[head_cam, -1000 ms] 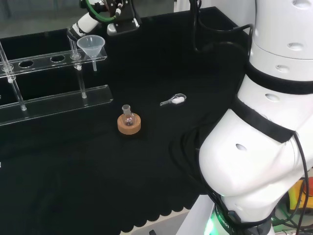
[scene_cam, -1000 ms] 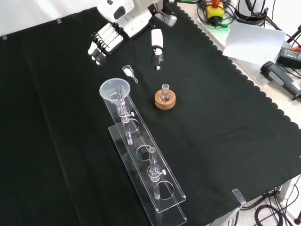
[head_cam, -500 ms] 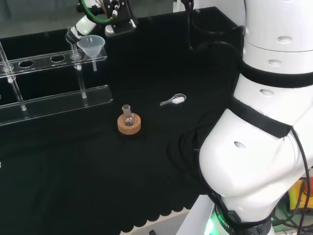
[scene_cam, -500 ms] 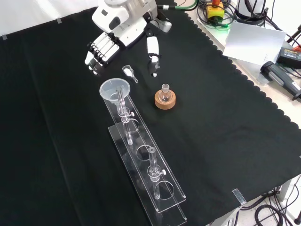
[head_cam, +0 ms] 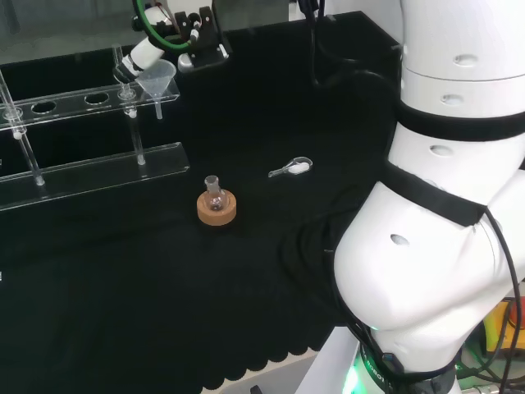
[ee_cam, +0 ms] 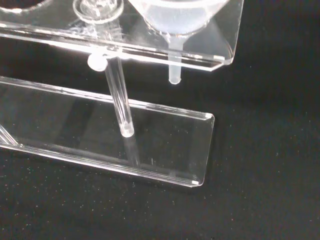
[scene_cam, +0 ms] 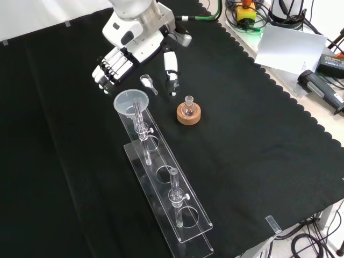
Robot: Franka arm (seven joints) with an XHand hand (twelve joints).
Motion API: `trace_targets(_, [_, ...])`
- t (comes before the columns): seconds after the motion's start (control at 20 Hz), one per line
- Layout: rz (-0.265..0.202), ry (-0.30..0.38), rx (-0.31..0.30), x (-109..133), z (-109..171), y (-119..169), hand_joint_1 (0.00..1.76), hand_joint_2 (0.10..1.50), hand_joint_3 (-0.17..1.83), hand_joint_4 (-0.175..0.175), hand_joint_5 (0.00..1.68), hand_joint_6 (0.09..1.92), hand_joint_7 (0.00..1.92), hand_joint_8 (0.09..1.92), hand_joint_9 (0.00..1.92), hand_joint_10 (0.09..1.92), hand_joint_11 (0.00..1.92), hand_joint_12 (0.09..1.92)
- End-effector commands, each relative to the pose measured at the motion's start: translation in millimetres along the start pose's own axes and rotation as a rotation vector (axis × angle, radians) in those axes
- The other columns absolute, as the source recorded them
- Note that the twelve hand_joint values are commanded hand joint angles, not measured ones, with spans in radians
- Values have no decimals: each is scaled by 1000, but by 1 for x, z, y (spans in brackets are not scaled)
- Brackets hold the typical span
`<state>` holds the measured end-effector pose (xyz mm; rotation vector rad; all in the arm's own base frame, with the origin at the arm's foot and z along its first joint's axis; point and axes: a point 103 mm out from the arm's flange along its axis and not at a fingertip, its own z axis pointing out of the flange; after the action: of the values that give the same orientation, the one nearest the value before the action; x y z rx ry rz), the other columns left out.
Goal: Pick up the funnel from the transparent funnel stand.
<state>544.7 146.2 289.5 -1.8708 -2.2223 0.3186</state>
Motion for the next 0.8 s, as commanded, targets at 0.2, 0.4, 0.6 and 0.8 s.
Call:
trace_targets(0.2, [12,18,101,-1,11,15,373,637,-15,-41,0,87,0,87,0,87,0,87])
trace_targets(0.4, [11,17,99,-3,16,18,370,636,-15,-45,0,87,0,87,0,87,0,87])
trace_targets(0.6, [8,26,90,-2,18,22,375,640,-12,-52,0,87,0,87,0,87,0,87])
trace_targets(0.8, [5,32,83,-6,18,23,390,646,-9,-59,0,87,0,87,0,87,0,87])
